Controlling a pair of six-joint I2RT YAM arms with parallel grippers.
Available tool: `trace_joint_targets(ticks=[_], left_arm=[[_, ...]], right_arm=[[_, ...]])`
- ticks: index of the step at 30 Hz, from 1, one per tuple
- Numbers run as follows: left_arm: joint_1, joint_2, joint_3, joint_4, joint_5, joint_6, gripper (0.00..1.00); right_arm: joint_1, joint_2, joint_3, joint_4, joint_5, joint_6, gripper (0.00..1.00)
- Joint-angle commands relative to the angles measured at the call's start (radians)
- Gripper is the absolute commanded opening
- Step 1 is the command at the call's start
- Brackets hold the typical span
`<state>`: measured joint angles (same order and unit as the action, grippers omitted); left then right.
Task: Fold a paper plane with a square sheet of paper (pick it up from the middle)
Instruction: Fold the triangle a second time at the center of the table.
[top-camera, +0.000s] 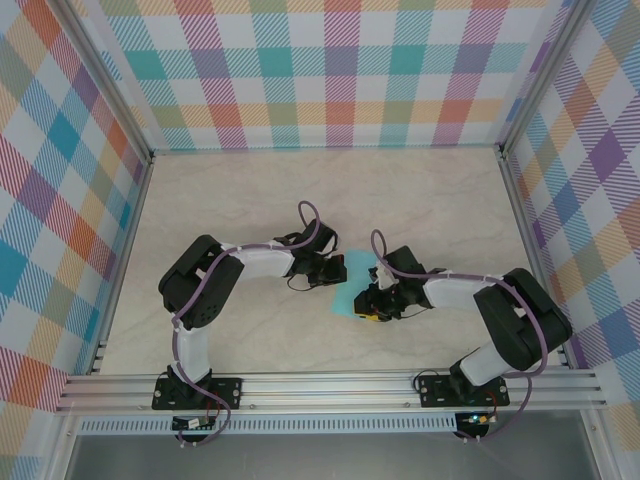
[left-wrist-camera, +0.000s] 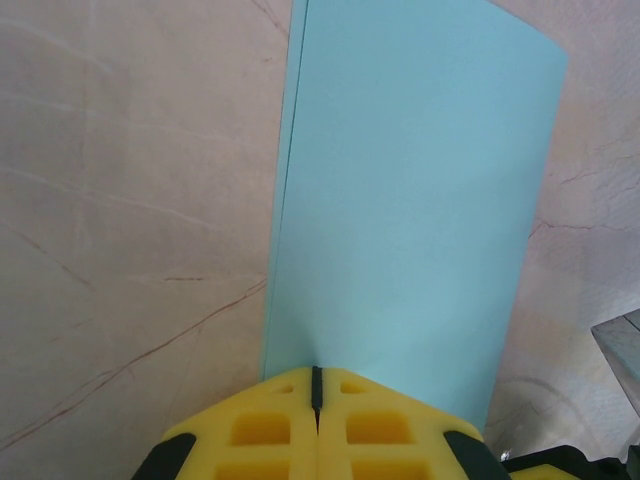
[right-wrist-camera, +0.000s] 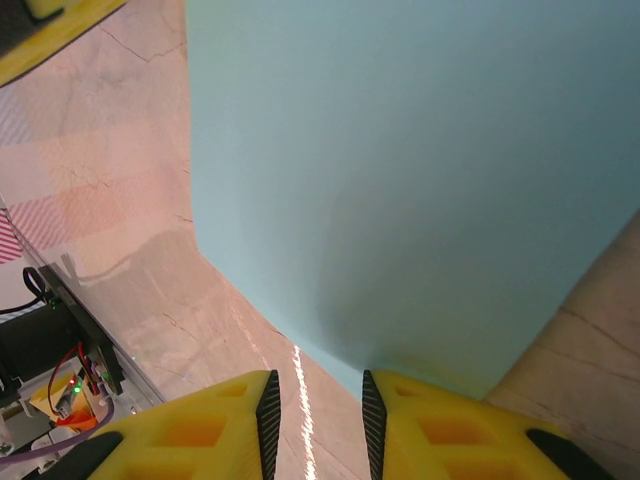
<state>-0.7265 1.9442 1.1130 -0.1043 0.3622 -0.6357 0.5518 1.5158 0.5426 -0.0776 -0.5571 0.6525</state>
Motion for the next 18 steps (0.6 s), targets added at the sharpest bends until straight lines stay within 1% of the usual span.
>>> trace_joint_targets(ticks=[1, 6, 11, 14, 16, 18], left_arm=[[-0.023, 0.052, -0.052, -0.127, -0.084, -0.001, 0.0], [-0.024, 0.053, -0.048, -0.129, -0.083, 0.0, 0.0], [-0.025, 0.055, -0.041, -0.127, -0.08, -0.002, 0.0], [-0.028, 0.053, -0.038, -0.129, -0.079, -0.002, 0.0], [-0.027, 0.046, -0.038, -0.129, -0.077, -0.002, 0.0], [-0.03, 0.032, -0.039, -0.123, -0.071, -0.01, 0.0]], right_arm=[[0.028, 0.005, -0.048, -0.026, 0.037, 0.016, 0.31], [0.03, -0.074, -0.048, -0.016, -0.009, 0.019, 0.33], [0.03, -0.03, -0.041, -0.065, 0.059, 0.0, 0.32], [0.03, -0.009, -0.041, -0.077, 0.069, -0.002, 0.31], [0.03, -0.04, -0.039, -0.087, 0.066, 0.001, 0.3], [0.03, -0.096, -0.02, -0.134, 0.103, 0.002, 0.31]])
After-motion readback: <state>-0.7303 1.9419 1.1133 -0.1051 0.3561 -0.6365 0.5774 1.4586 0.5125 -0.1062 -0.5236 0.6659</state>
